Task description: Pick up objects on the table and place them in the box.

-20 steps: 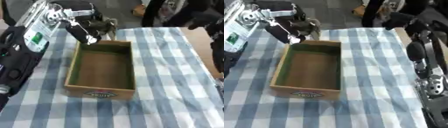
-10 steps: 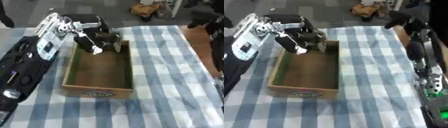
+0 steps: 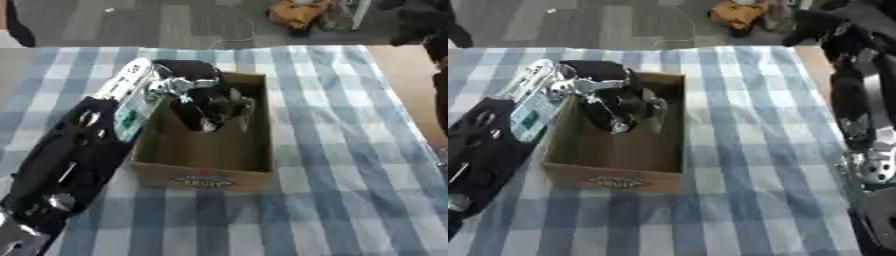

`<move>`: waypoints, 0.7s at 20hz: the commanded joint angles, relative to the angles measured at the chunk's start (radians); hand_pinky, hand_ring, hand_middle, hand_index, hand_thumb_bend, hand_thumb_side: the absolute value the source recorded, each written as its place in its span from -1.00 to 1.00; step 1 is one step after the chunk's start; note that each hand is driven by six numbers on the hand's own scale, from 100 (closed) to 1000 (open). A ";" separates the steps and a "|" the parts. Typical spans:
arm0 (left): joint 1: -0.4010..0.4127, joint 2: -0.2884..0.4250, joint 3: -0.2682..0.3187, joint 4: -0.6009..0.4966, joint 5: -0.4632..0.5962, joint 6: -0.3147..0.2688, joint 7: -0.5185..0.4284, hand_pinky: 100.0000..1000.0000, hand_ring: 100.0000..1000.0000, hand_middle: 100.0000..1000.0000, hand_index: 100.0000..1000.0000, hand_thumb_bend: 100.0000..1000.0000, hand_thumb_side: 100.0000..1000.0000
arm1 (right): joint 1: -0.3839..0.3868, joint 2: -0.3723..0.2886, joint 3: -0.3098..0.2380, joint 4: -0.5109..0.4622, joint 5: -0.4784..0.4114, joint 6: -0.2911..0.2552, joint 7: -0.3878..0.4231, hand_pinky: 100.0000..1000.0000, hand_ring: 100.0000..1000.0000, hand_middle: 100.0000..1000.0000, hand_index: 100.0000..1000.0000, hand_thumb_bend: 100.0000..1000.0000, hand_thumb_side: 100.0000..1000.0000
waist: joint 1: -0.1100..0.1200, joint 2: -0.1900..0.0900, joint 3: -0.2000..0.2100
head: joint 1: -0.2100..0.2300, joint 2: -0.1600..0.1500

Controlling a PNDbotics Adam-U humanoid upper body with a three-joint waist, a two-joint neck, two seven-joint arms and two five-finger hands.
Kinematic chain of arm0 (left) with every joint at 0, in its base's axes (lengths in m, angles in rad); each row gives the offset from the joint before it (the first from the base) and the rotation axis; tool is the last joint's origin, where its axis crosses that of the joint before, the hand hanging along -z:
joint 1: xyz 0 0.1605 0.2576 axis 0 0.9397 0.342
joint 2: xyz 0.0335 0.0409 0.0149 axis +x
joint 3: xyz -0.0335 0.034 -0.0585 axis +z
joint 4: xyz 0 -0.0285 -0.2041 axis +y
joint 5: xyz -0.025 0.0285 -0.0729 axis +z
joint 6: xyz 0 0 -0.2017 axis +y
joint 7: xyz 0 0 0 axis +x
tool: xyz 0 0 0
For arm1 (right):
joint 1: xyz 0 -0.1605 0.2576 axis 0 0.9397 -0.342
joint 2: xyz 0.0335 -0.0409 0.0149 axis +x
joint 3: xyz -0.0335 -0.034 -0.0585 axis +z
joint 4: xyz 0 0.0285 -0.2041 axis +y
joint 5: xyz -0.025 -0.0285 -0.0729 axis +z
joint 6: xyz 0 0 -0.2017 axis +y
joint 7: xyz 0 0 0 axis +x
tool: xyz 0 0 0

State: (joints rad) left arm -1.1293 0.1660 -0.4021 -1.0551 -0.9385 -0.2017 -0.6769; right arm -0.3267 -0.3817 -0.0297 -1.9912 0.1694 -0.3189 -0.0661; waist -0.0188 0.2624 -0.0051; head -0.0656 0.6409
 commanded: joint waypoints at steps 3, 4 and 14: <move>-0.008 -0.011 0.003 0.007 -0.067 -0.011 0.032 0.22 0.23 0.21 0.38 -1.00 -0.62 | -0.013 -0.017 -0.007 -0.009 -0.007 0.001 -0.005 0.68 0.70 0.03 0.55 0.45 1.00 | -0.001 -0.015 0.001 | 0.002 0.001; -0.006 -0.013 0.002 0.010 -0.078 -0.012 0.037 0.22 0.24 0.22 0.40 -1.00 -0.60 | -0.013 -0.016 -0.007 -0.009 -0.006 0.001 -0.005 0.68 0.70 0.03 0.55 0.45 1.00 | -0.001 -0.014 0.001 | 0.002 -0.001; 0.006 -0.025 -0.009 0.024 -0.186 -0.040 0.010 0.35 0.45 0.42 0.63 0.22 -0.11 | -0.011 -0.016 -0.007 -0.009 -0.006 0.003 -0.006 0.68 0.70 0.02 0.54 0.44 1.00 | -0.005 -0.015 0.005 | 0.002 -0.008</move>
State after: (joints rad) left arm -1.1064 0.1393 -0.4113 -1.0160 -1.1094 -0.2367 -0.6619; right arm -0.3265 -0.3817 -0.0298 -1.9912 0.1683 -0.3160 -0.0700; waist -0.0211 0.2652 0.0000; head -0.0641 0.6396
